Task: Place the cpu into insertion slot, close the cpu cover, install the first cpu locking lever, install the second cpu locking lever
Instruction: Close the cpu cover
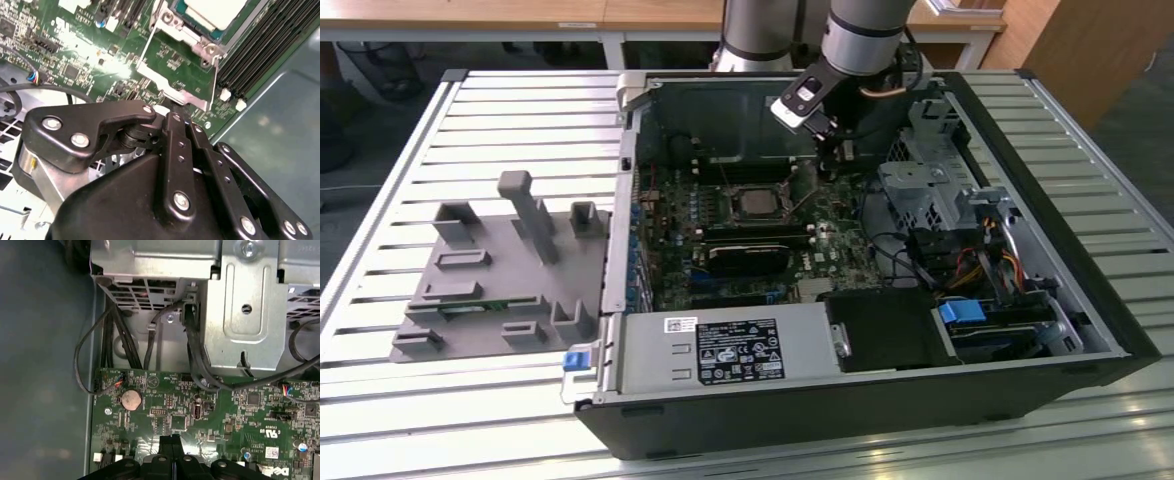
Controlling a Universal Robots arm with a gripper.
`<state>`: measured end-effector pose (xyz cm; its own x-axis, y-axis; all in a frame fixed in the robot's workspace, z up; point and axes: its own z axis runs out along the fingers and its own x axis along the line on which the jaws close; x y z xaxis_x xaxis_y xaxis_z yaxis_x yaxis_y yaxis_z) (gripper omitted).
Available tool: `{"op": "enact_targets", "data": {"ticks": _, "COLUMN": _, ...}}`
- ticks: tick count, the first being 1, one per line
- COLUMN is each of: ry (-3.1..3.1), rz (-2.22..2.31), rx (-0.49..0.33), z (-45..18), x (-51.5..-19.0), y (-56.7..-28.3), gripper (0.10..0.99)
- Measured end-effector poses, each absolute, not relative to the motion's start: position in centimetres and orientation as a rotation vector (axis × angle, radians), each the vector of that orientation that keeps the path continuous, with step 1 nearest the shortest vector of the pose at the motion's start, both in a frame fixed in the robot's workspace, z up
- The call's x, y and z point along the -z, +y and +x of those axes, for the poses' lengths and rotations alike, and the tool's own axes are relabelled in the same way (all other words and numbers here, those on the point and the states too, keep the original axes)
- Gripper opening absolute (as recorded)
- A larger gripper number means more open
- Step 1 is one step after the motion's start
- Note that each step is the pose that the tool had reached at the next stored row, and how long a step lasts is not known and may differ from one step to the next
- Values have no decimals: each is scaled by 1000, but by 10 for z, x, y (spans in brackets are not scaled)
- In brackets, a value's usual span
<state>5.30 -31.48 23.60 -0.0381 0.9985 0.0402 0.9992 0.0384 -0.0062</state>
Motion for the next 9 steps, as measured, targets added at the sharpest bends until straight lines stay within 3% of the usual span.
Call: {"op": "enact_targets", "data": {"ticks": 9, "ry": -2240, "rz": -2155, "rx": 36, "z": 42, "x": -236, "y": -315, "gripper": 106}}
